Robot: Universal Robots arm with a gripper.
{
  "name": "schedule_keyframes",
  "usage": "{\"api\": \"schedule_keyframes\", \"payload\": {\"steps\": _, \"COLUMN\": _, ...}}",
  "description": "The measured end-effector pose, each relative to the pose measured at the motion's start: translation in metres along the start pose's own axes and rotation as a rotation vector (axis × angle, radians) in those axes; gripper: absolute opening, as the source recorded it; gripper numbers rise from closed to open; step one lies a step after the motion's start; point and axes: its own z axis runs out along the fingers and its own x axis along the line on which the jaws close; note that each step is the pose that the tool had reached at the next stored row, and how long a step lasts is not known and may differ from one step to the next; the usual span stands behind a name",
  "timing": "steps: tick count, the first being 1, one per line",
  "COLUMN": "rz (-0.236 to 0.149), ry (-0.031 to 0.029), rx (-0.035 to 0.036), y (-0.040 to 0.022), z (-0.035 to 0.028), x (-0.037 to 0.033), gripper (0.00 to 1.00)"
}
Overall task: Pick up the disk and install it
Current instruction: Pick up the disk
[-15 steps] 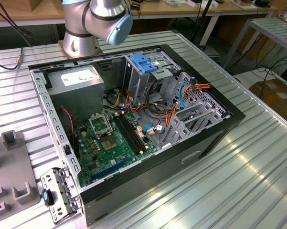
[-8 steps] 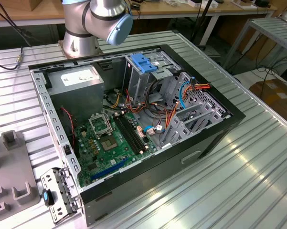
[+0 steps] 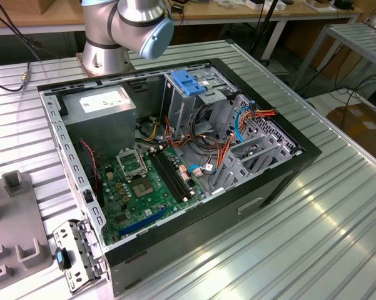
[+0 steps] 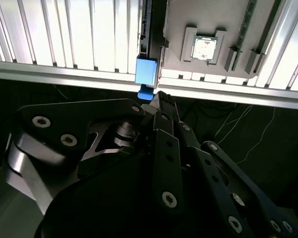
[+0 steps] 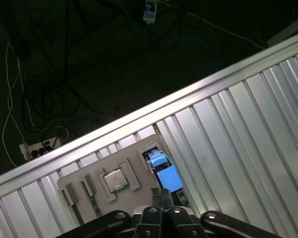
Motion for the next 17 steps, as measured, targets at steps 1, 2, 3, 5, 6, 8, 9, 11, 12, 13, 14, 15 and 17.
{"api": "schedule_keyframes", "payload": {"steps": 1, "rz": 0.000, "ry": 0.0000, "rx": 0.0000, "y": 0.0000, "z": 0.0000, "x": 0.0000, "gripper": 0.11}}
{"api": "schedule_keyframes", "payload": {"steps": 2, "rz": 0.000, "ry": 0.0000, "rx": 0.0000, "y": 0.0000, "z": 0.0000, "x": 0.0000, "gripper": 0.11}}
{"api": "schedule_keyframes", "payload": {"steps": 3, "rz": 0.000, "ry": 0.0000, "rx": 0.0000, "y": 0.0000, "z": 0.0000, "x": 0.0000, "gripper": 0.11}}
{"api": "schedule_keyframes", "payload": {"steps": 5, "rz": 0.000, "ry": 0.0000, "rx": 0.0000, "y": 0.0000, "z": 0.0000, "x": 0.0000, "gripper": 0.11}}
{"api": "schedule_keyframes", "payload": {"steps": 6, "rz": 0.000, "ry": 0.0001, "rx": 0.0000, "y": 0.0000, "z": 0.0000, "x": 0.0000, "gripper": 0.11}}
{"api": "schedule_keyframes", "payload": {"steps": 8, "rz": 0.000, "ry": 0.0000, "rx": 0.0000, "y": 0.0000, "z": 0.0000, "x": 0.0000, "gripper": 0.11}}
{"api": "schedule_keyframes", "payload": {"steps": 9, "rz": -0.001, "ry": 0.0000, "rx": 0.0000, "y": 0.0000, "z": 0.0000, "x": 0.0000, "gripper": 0.11}}
{"api": "schedule_keyframes", "payload": {"steps": 11, "rz": -0.008, "ry": 0.0003, "rx": -0.0002, "y": 0.0000, "z": 0.0000, "x": 0.0000, "gripper": 0.11}}
{"api": "schedule_keyframes", "payload": {"steps": 12, "rz": -0.016, "ry": 0.0008, "rx": -0.0004, "y": 0.0000, "z": 0.0000, "x": 0.0000, "gripper": 0.11}}
{"api": "schedule_keyframes", "payload": {"steps": 13, "rz": -0.024, "ry": 0.0011, "rx": -0.0006, "y": 0.0000, "z": 0.0000, "x": 0.0000, "gripper": 0.11}}
{"api": "schedule_keyframes", "payload": {"steps": 14, "rz": -0.032, "ry": 0.0014, "rx": -0.0008, "y": 0.0000, "z": 0.0000, "x": 0.0000, "gripper": 0.11}}
{"api": "schedule_keyframes", "payload": {"steps": 15, "rz": -0.044, "ry": 0.0019, "rx": -0.0011, "y": 0.0000, "z": 0.0000, "x": 0.0000, "gripper": 0.11}}
{"api": "schedule_keyframes", "payload": {"steps": 17, "rz": -0.051, "ry": 0.0022, "rx": -0.0012, "y": 0.0000, "z": 0.0000, "x": 0.0000, "gripper": 0.11}}
